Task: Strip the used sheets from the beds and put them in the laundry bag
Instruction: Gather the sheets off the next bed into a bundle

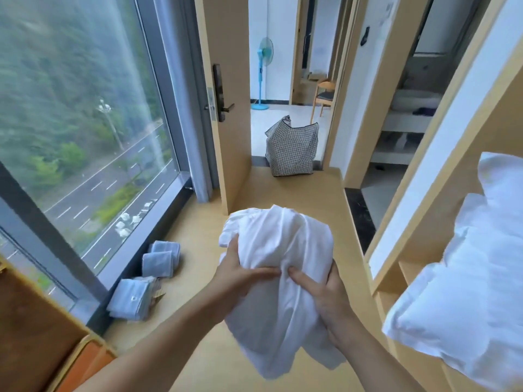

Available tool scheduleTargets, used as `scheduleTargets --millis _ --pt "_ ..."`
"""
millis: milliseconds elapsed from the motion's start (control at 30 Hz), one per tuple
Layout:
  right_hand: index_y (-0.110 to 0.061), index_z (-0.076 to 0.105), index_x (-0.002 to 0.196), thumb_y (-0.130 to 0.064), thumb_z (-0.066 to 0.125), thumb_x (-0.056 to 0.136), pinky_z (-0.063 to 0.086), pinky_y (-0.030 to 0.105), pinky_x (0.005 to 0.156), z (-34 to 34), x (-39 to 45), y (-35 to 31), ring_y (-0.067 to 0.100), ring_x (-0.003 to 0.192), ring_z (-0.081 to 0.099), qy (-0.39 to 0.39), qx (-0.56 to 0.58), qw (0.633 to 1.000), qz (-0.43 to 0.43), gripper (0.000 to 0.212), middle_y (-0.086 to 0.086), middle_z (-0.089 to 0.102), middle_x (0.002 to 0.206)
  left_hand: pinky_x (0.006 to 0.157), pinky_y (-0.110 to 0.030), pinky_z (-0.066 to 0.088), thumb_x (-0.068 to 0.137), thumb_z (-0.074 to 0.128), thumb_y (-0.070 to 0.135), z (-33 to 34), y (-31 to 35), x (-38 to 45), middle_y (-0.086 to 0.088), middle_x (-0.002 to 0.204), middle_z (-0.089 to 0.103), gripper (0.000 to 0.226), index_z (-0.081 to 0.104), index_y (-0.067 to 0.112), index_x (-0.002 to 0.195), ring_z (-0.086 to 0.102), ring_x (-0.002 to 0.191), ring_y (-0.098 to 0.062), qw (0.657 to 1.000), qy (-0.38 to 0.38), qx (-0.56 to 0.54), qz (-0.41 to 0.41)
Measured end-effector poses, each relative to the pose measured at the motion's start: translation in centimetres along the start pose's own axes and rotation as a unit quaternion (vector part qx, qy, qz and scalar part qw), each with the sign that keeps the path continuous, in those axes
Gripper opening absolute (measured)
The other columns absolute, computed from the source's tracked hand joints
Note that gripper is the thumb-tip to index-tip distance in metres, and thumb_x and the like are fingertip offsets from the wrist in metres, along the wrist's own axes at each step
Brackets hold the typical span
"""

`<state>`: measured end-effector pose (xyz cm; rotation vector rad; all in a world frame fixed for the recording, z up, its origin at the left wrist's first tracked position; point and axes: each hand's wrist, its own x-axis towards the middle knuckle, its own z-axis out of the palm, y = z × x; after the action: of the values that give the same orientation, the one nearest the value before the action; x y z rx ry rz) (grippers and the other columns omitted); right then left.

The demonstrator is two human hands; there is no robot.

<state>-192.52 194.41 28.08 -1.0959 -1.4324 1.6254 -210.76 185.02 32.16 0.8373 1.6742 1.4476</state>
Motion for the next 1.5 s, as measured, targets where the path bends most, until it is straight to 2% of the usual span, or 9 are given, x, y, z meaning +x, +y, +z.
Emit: scheduleTargets --millis 133,200,300,500,667,867,1000,1200,1500 --pt "-0.048 0.056 0.125 -0.066 0.098 0.046 0.055 0.045 0.1 2.1 10.0 -3.5 0.013 0.111 0.071 -0.011 0.003 1.0 -0.009 0.091 -0.018 0.071 0.121 0.094 -0.038 0.057 0.05 0.101 0.037 -1.1 3.5 9.6 0.017 0.124 0.066 0.094 0.045 0.064 0.122 0.064 0.115 -0.007 1.0 0.01 -0.017 0.012" --pt "-0.048 0.056 0.126 -0.067 0.097 0.045 0.056 0.045 0.099 2.9 14.5 -5.0 0.012 0.11 0.071 -0.009 0.0 1.0 -0.01 0.092 -0.019 0.071 0.12 0.095 -0.035 0.057 0.052 0.102 0.036 -1.4 4.5 14.2 0.02 0.128 0.065 0.104 0.043 0.059 0.134 0.064 0.117 -0.004 1.0 0.006 -0.018 0.017" --pt "-0.047 0.057 0.126 -0.067 0.098 0.044 0.056 0.045 0.1 3.8 20.8 -6.4 0.012 0.11 0.071 0.006 -0.002 1.0 -0.008 0.094 -0.018 0.072 0.119 0.098 -0.04 0.057 0.051 0.103 0.039 -1.4 5.1 21.8 0.014 0.134 0.063 0.12 0.034 0.049 0.149 0.064 0.119 -0.007 1.0 -0.006 -0.022 0.015" --pt "-0.045 0.056 0.129 -0.066 0.098 0.045 0.055 0.045 0.102 4.5 34.3 -8.4 0.011 0.112 0.07 0.07 -0.014 0.997 -0.017 0.096 -0.018 0.073 0.119 0.102 -0.046 0.055 0.042 0.103 0.05 0.1 5.6 38.4 0.009 0.139 0.058 0.125 0.037 0.049 0.148 0.06 0.125 -0.014 0.998 -0.052 -0.022 0.023" --pt "-0.043 0.058 0.128 -0.063 0.097 0.045 0.055 0.045 0.102 6.3 45.7 -12.1 0.009 0.11 0.07 0.121 -0.005 0.992 -0.031 0.094 -0.018 0.073 0.118 0.1 -0.04 0.056 0.059 0.101 0.029 0.2 8.8 51.9 0.015 0.128 0.066 0.095 0.047 0.05 0.135 0.064 0.117 -0.008 0.99 -0.131 -0.046 0.018" --pt "-0.042 0.059 0.125 -0.049 0.099 0.056 0.057 0.042 0.097 8.5 57.9 -16.2 0.008 0.104 0.072 0.149 0.008 0.988 -0.038 0.08 -0.018 0.075 0.113 0.101 -0.044 0.055 0.051 0.102 0.039 0.0 12.5 66.4 0.016 0.125 0.067 0.099 0.048 0.053 0.133 0.065 0.118 -0.011 0.986 -0.159 -0.032 0.038" --pt "-0.042 0.059 0.126 -0.046 0.097 0.059 0.056 0.036 0.092 9.1 66.1 -16.3 0.004 0.103 0.072 0.16 0.013 0.987 -0.03 0.077 -0.021 0.075 0.111 0.099 -0.046 0.056 0.046 0.103 0.044 0.3 12.6 74.9 0.014 0.125 0.068 0.103 0.047 0.055 0.132 0.066 0.116 -0.014 0.988 -0.152 -0.022 0.018" --pt "-0.043 0.06 0.122 -0.053 0.099 0.049 0.057 0.047 0.098 8.5 81.6 -14.5 0.012 0.104 0.073 0.144 0.03 0.989 -0.009 0.084 -0.015 0.076 0.112 0.097 -0.046 0.058 0.046 0.103 0.042 2.4 11.3 89.0 0.013 0.121 0.07 0.098 0.051 0.055 0.127 0.069 0.112 -0.014 0.991 -0.136 -0.009 0.003" --pt "-0.034 0.063 0.121 -0.052 0.1 0.041 0.058 0.05 0.097 6.3 106.8 -17.8 0.017 0.101 0.076 0.095 0.058 0.994 0.022 0.09 -0.009 0.078 0.108 0.091 -0.049 0.06 0.043 0.105 0.048 6.6 15.2 111.3 0.006 0.124 0.071 0.107 0.047 0.057 0.132 0.07 0.113 -0.02 0.996 -0.086 0.004 -0.03"
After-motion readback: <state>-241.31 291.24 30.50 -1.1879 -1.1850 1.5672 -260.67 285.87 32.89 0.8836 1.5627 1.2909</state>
